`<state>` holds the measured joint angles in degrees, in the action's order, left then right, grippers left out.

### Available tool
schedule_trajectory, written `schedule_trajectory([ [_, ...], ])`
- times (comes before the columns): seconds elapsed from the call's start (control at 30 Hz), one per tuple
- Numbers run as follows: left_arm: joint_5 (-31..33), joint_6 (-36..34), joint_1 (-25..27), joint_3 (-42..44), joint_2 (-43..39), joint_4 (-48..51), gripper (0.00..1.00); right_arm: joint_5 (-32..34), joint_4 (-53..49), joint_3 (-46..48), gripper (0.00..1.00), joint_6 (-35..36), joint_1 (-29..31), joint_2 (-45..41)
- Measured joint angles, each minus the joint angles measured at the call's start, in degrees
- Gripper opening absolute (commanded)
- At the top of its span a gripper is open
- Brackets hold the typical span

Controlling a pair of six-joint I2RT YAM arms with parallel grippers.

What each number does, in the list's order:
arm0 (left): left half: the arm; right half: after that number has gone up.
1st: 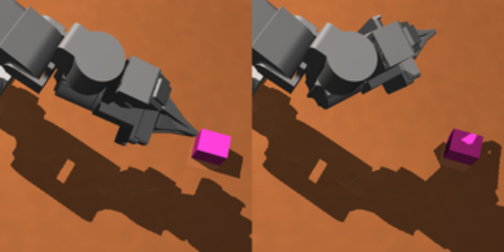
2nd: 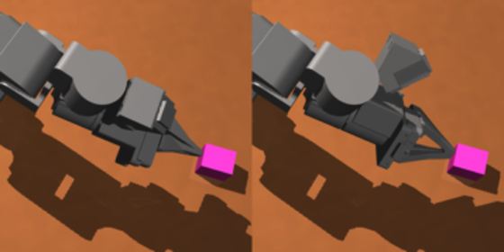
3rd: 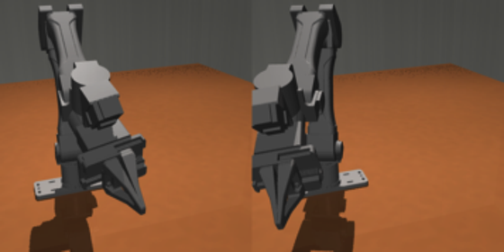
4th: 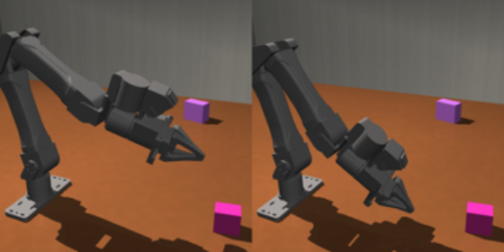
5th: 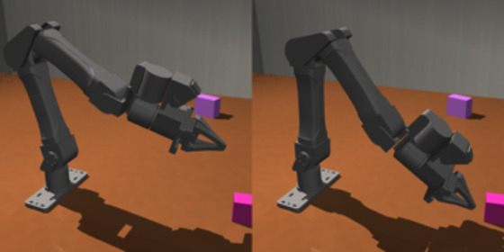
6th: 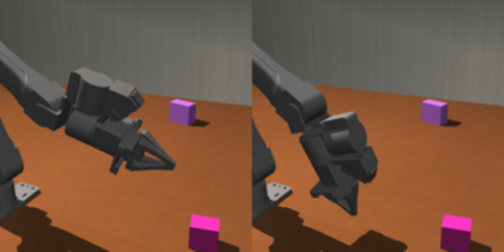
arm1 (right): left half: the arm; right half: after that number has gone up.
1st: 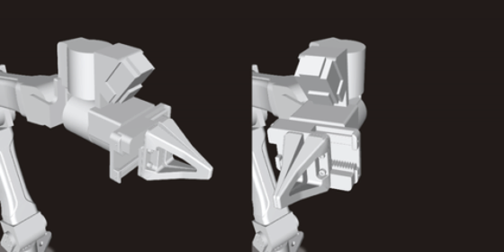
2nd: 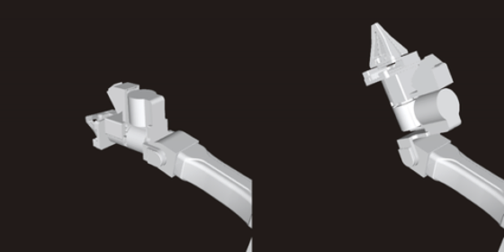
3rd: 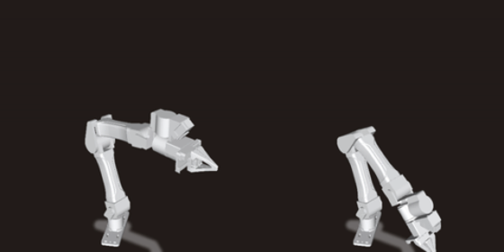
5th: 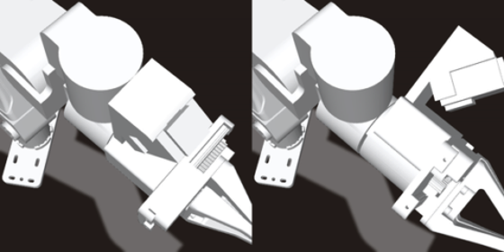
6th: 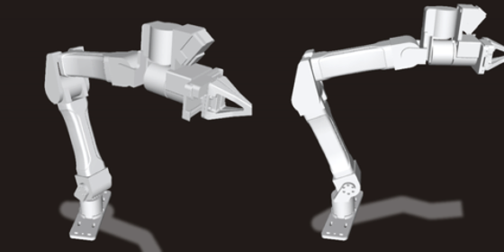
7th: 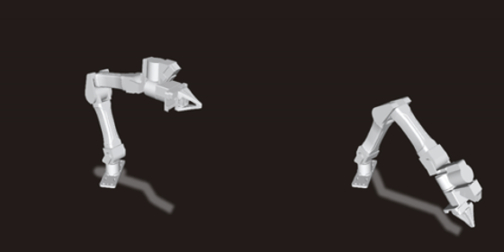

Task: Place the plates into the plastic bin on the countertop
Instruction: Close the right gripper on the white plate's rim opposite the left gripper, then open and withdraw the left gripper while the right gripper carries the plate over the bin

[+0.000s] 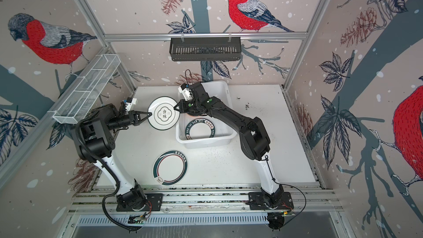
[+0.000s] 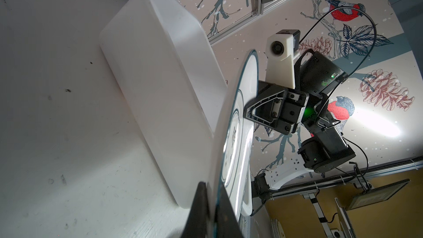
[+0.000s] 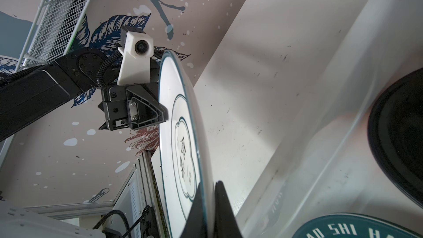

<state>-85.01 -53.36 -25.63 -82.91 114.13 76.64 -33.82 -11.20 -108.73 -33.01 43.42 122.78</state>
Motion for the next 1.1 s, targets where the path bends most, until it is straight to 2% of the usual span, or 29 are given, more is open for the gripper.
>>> schedule_trajectory([
  [0.07, 0.0, -0.1, 0.0, 0.0, -0.2, 0.0, 0.01, -0.1, 0.7, 0.2, 0.04, 0.0, 0.0, 0.0],
  [0.17, 0.1, 0.0, 0.0, 0.0, -0.4, 0.0, 0.15, -0.6, 1.4, 0.7, 0.04, -0.2, -0.1, 0.0],
  [0.47, -1.2, -0.1, 0.0, 0.1, -1.1, 0.4, 0.34, -1.7, 2.9, 3.0, 0.04, -1.5, -0.7, -1.3],
  [1.1, -2.4, -1.7, 0.6, 2.0, -1.9, 0.6, 0.41, -2.4, 6.0, 10.7, 0.03, -3.0, -7.9, -9.7],
])
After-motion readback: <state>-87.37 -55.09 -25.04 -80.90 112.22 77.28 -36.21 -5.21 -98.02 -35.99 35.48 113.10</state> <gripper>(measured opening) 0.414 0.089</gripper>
